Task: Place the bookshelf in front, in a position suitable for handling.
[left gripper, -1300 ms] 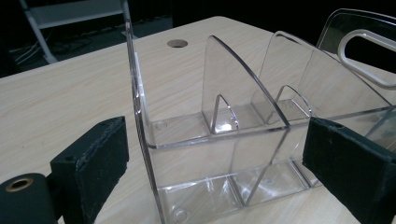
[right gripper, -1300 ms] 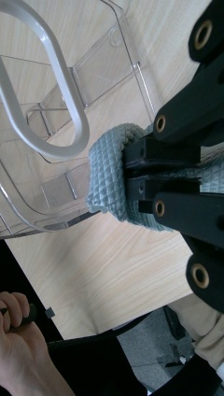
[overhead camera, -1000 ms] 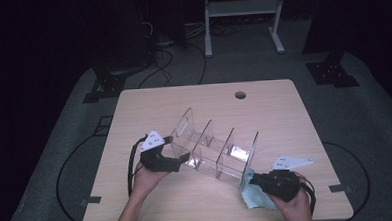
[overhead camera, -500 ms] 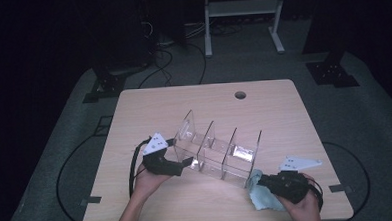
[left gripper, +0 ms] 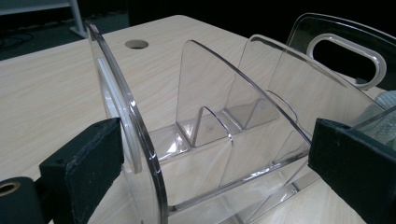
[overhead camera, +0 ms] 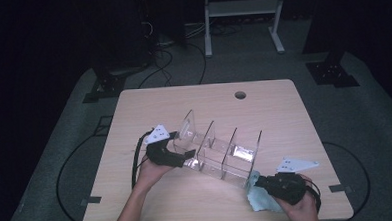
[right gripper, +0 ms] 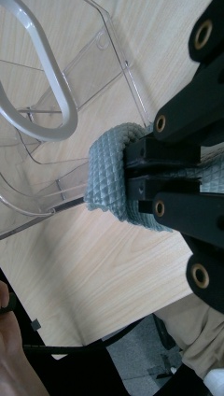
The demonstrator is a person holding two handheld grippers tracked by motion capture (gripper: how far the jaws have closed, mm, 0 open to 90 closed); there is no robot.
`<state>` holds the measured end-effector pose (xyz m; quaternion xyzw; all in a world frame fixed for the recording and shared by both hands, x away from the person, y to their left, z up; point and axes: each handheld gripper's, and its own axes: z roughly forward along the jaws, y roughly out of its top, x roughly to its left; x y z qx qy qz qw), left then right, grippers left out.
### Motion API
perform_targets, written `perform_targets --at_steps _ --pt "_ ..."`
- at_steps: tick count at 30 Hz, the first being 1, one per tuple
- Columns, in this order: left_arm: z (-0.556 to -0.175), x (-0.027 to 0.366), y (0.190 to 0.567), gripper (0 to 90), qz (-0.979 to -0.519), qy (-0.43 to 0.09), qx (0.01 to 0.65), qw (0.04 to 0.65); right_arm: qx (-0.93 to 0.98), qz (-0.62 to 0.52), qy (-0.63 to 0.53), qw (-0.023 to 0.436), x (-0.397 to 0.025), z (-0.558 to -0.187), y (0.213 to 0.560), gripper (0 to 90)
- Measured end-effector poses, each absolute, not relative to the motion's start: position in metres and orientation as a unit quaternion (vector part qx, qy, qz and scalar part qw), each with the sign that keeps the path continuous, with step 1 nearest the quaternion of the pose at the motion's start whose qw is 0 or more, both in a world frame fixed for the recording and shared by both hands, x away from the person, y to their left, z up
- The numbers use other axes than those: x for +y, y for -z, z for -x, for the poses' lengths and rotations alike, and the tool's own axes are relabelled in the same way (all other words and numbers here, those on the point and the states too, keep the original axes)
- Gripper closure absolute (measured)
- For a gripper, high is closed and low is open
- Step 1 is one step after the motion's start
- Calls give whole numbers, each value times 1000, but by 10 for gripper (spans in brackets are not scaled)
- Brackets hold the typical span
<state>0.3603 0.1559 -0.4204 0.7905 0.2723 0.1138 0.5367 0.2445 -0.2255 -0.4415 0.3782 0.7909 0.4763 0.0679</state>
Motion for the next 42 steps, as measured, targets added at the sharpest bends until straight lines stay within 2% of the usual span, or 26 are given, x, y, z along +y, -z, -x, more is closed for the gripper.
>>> perform_targets --at_steps 2,7,13,24,33,42 --pt "-362 156 423 37 -793 -96 272 537 791 -379 -476 67 -225 -244 441 850" --pt "-362 156 423 25 -796 -98 267 534 791 -378 -477 67 -224 -246 442 850" --pt "-362 160 422 54 -798 -80 267 534 788 -383 -477 70 -226 -249 442 851" --pt "-352 169 418 67 -813 -75 255 518 786 -389 -475 72 -228 -253 442 851" --pt "-353 167 419 70 -813 -79 254 518 790 -375 -480 74 -226 -240 436 851" --pt "-349 168 418 71 -819 -80 250 510 784 -385 -480 75 -226 -250 437 851"
